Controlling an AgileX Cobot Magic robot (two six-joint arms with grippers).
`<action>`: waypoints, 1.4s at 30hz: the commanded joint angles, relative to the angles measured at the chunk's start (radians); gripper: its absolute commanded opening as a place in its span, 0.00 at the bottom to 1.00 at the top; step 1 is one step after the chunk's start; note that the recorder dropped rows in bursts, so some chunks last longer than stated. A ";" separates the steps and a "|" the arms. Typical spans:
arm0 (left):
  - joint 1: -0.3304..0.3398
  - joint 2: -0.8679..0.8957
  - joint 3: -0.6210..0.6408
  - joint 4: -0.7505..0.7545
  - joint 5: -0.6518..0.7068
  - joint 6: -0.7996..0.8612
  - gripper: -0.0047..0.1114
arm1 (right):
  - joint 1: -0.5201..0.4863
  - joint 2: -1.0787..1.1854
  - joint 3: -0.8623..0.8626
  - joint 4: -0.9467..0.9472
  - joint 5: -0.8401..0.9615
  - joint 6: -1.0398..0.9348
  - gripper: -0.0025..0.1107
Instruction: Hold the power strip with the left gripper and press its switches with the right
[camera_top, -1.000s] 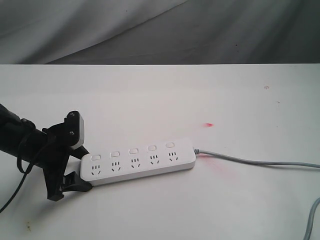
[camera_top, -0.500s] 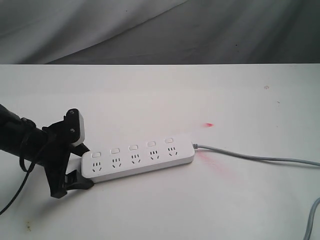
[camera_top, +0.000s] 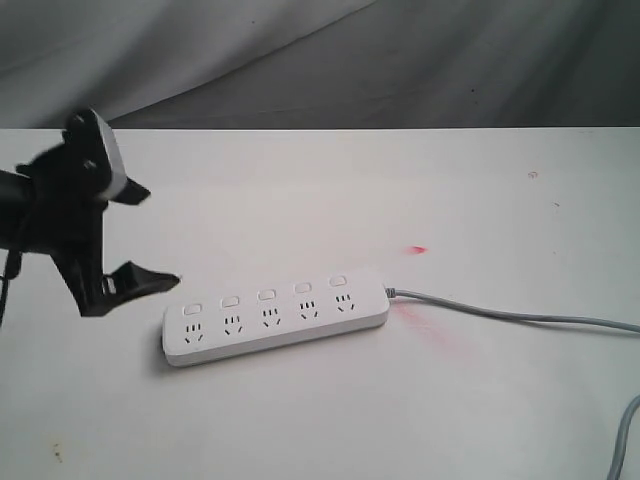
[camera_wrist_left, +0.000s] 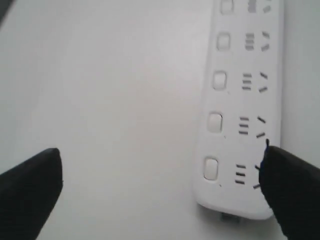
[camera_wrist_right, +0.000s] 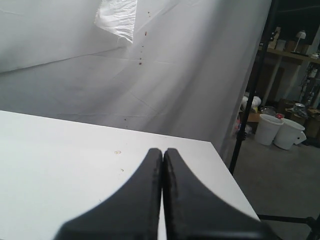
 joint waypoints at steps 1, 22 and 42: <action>-0.002 -0.222 -0.003 0.009 0.006 -0.233 0.93 | -0.005 -0.004 0.003 -0.009 0.002 0.003 0.02; -0.002 -0.956 -0.001 0.267 0.149 -1.029 0.05 | -0.005 -0.004 0.003 -0.009 0.002 0.006 0.02; -0.004 -1.186 0.217 0.988 0.062 -1.636 0.05 | -0.005 -0.004 0.003 -0.009 0.002 0.006 0.02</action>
